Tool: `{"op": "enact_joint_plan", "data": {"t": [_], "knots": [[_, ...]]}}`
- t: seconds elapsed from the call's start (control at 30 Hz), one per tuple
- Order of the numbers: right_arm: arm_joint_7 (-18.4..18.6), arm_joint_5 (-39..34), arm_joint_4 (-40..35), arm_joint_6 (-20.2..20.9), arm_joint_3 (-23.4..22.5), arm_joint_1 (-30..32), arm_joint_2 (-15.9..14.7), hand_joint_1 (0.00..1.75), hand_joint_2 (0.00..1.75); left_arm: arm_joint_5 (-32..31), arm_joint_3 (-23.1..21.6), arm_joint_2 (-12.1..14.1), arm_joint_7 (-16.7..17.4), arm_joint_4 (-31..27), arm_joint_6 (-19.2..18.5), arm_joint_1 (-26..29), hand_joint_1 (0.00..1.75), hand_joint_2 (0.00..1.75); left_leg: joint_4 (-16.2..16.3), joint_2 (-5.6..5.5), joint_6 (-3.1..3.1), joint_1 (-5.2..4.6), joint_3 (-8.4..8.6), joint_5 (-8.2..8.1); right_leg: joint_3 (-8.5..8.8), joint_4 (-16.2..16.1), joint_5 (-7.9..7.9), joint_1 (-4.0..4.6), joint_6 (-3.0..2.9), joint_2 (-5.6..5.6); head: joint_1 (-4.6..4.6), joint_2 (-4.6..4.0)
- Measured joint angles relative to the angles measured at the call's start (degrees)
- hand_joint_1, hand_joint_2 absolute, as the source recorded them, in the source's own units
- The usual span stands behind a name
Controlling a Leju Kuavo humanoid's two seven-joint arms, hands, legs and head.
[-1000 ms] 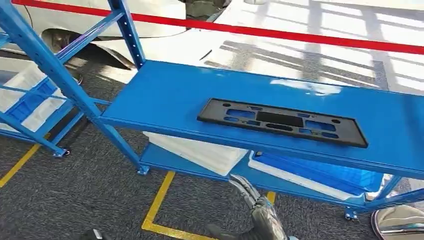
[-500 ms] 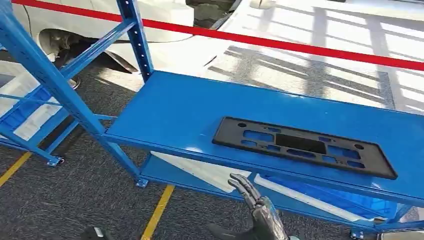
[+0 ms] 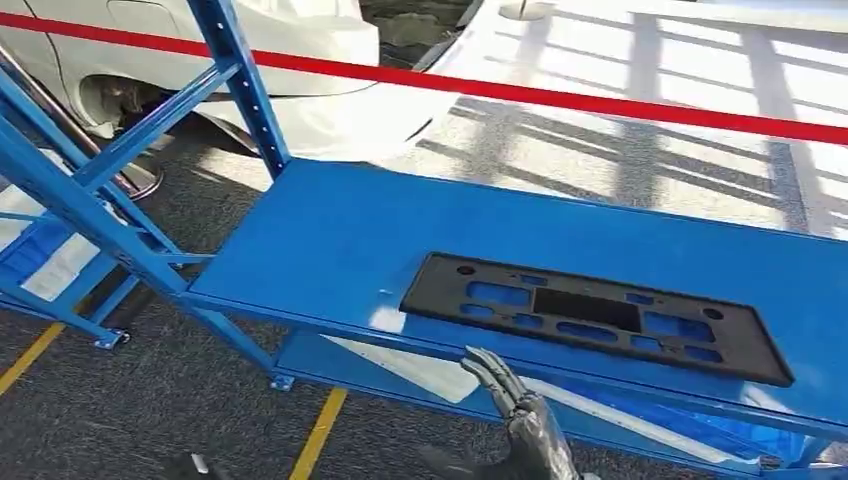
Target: Take the parts from the cabinet and place them on the table.
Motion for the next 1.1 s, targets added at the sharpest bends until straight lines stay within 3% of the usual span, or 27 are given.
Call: {"op": "enact_joint_plan", "data": {"t": [0.1,0.13,0.17,0.2,0.23,0.27,0.3,0.4,0.53,0.6,0.63,0.7,0.73,0.83,1.1], "knots": [[0.72,1.77,-0.61,-1.9,-0.28,0.3,-0.24,0.0,1.75,-0.02,0.0,0.07,-0.02,0.0,0.0,0.01,0.0,0.0,-12.59,0.03,-0.87,0.74,4.2,9.05,1.01,0.18,-0.66,-0.58,1.01,0.13,-0.02,0.0],[0.9,2.3,-0.92,-2.62,-0.44,0.34,-0.42,0.0,1.75,-0.04,0.0,0.04,0.0,0.02,-0.02,0.04,0.0,0.0,-13.54,0.05,-0.85,0.34,4.16,7.51,1.09,0.53,-0.76,-0.45,1.38,0.14,0.02,0.0],[1.22,2.95,-1.33,-3.47,-0.74,0.59,-0.55,0.0,1.75,-0.04,0.0,0.04,-0.07,0.0,-0.06,-0.12,0.0,0.0,-13.84,0.16,0.64,0.2,4.15,7.27,0.65,0.7,-0.82,-0.35,1.66,0.15,-0.06,0.0],[1.46,3.54,-1.88,-4.26,-1.09,1.0,-0.72,0.0,1.75,-0.04,0.0,0.04,-0.09,0.0,-0.07,0.02,0.0,0.0,-13.85,0.11,1.37,0.11,4.14,8.35,0.68,0.67,-1.03,-0.3,2.05,0.12,0.09,0.0],[1.64,4.13,-2.54,-5.27,-1.58,1.39,-0.87,0.0,1.75,0.09,0.0,0.04,-0.09,0.0,-0.02,0.19,0.0,0.0,-14.15,0.11,1.4,0.29,4.32,8.38,0.92,0.67,-1.44,-0.31,2.15,0.05,0.02,0.0],[1.92,5.17,-3.36,-6.72,-2.18,1.7,-1.18,0.0,1.75,0.02,0.0,0.0,-0.15,0.0,-0.02,0.3,0.0,0.0,-14.1,0.12,1.54,0.2,4.33,8.52,1.02,0.47,-1.24,-0.3,0.97,0.05,0.02,0.0],[2.16,6.1,-3.96,-7.7,-2.73,1.97,-1.31,0.0,1.75,0.02,0.0,0.0,-0.17,0.0,-0.02,0.31,0.0,0.0,-14.1,0.12,1.57,0.16,4.35,8.53,1.06,0.45,-1.1,-0.26,0.55,0.05,0.11,0.0],[3.8,10.06,-6.17,-10.97,-4.57,3.4,-1.75,0.0,1.75,0.02,0.0,0.0,-0.44,0.0,-0.07,0.32,0.0,0.0,-14.09,0.11,1.78,-0.03,4.33,8.52,1.24,0.12,-0.82,-0.29,0.21,0.06,0.11,0.0],[5.82,14.49,-8.9,-13.77,-7.5,5.11,-2.38,0.0,1.75,0.02,0.02,0.0,-0.57,0.0,-0.04,0.41,0.0,0.0,-14.03,0.11,2.32,-0.23,4.35,8.35,1.32,-0.05,-0.77,-0.35,0.3,0.05,0.11,0.0],[6.78,16.57,-10.71,-14.58,-9.49,6.26,-2.82,0.0,1.75,0.02,0.02,0.02,-0.68,0.0,-0.04,0.48,0.0,0.0,-14.01,0.1,2.47,-0.31,4.34,8.25,1.33,-0.08,-0.77,-0.39,0.51,0.03,0.09,0.0],[7.1,17.05,-11.43,-14.64,-10.45,6.74,-3.02,0.0,1.75,0.02,0.02,0.04,-0.7,0.0,-0.04,0.55,0.0,0.0,-14.0,0.1,2.5,-0.35,4.34,8.22,1.33,-0.1,-0.79,-0.45,0.9,0.04,0.09,0.0],[7.56,17.95,-13.07,-14.71,-12.46,7.77,-3.45,0.0,1.75,0.02,0.04,0.04,-0.72,0.0,-0.04,0.61,0.0,0.0,-13.97,0.1,2.59,-0.44,4.32,8.16,1.37,-0.22,-0.93,-0.64,2.34,0.04,0.09,0.0],[7.82,18.29,-13.79,-14.71,-13.38,8.26,-3.67,0.0,1.75,0.02,0.04,0.04,-0.76,0.0,-0.07,0.62,0.0,0.0,-13.96,0.1,2.59,-0.49,4.31,8.15,1.36,-0.22,-1.0,-0.7,2.72,0.04,0.09,0.0],[8.76,19.9,-15.25,-14.73,-15.75,9.49,-4.2,0.0,1.75,0.02,0.09,0.07,-0.81,0.0,-0.07,0.75,0.0,0.0,-13.96,0.1,2.61,-0.46,4.33,8.13,1.34,-0.22,-1.14,-0.72,3.14,0.03,0.09,0.0],[11.43,22.45,-15.87,-13.99,-20.63,11.86,-6.38,0.0,1.75,0.02,0.13,0.07,-0.96,0.0,-0.09,0.86,0.0,0.0,-14.08,0.1,2.54,-0.18,4.35,8.16,1.26,-0.11,-1.16,-0.49,3.13,0.05,0.07,0.0]]}}
